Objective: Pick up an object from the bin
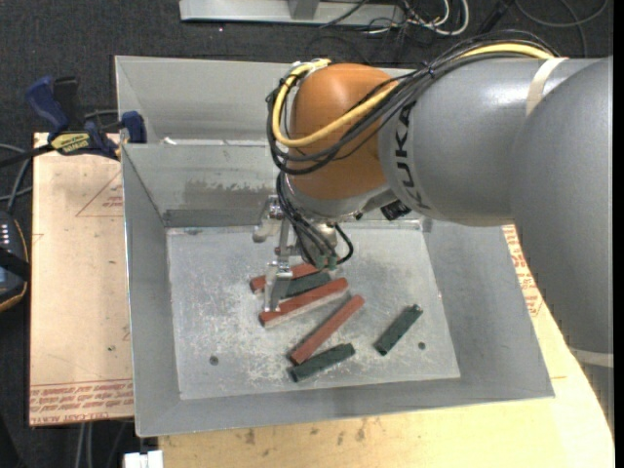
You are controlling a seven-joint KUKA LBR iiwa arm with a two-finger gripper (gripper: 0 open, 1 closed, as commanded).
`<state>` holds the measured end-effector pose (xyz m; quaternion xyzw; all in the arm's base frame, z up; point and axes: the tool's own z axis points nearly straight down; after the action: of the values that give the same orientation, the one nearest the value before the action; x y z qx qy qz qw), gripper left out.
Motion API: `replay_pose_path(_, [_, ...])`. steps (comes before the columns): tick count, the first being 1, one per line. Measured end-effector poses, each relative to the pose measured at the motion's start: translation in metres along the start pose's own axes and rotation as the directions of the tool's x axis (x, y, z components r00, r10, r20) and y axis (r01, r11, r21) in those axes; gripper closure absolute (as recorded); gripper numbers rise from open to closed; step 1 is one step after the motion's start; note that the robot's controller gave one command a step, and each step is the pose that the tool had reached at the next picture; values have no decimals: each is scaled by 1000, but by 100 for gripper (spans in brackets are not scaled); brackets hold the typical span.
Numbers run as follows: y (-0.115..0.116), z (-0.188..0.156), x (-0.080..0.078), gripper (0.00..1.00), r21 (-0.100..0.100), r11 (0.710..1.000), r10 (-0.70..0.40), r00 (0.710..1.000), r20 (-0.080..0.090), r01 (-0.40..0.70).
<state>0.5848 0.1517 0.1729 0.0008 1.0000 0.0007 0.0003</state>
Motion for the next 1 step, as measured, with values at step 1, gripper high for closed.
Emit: replay_pose_path(1, [0,0,0,0,0,1000,0,1000,0,0])
